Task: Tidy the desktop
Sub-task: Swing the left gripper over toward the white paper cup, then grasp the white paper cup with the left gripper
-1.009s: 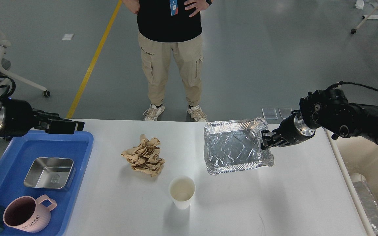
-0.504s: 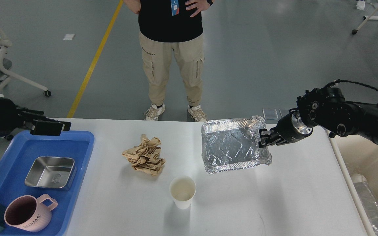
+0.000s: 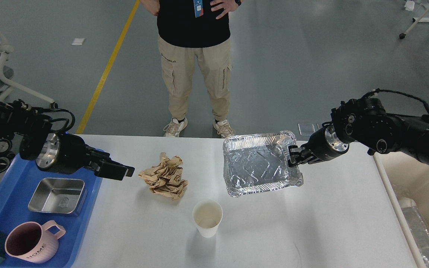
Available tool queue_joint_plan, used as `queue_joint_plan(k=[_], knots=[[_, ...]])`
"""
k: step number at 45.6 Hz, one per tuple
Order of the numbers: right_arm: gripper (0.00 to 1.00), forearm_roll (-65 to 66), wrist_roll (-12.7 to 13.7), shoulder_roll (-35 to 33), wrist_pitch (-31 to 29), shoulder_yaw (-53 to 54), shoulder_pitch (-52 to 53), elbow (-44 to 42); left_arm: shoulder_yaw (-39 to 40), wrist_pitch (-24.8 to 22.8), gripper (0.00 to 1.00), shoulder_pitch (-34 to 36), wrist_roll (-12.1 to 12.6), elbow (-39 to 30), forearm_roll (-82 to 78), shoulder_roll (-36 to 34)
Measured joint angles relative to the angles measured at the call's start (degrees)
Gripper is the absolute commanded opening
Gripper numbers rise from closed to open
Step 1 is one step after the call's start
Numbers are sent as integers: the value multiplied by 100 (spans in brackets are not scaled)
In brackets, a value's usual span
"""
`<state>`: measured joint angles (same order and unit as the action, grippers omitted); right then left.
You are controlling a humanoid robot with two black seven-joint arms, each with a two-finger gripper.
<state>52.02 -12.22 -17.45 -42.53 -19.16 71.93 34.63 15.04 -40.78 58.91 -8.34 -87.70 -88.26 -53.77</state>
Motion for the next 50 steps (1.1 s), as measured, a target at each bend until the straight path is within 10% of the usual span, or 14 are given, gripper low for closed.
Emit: queue_joint_plan(k=[24,50], knots=[[0,-51,0,-3,-1,-8,166,7,-640,-315,97,199,-125,1547,-952,2738],[0,-51,2,66,-1,-9,292,10,-1347,-238,86,252,-453,2515,-1410,3893]])
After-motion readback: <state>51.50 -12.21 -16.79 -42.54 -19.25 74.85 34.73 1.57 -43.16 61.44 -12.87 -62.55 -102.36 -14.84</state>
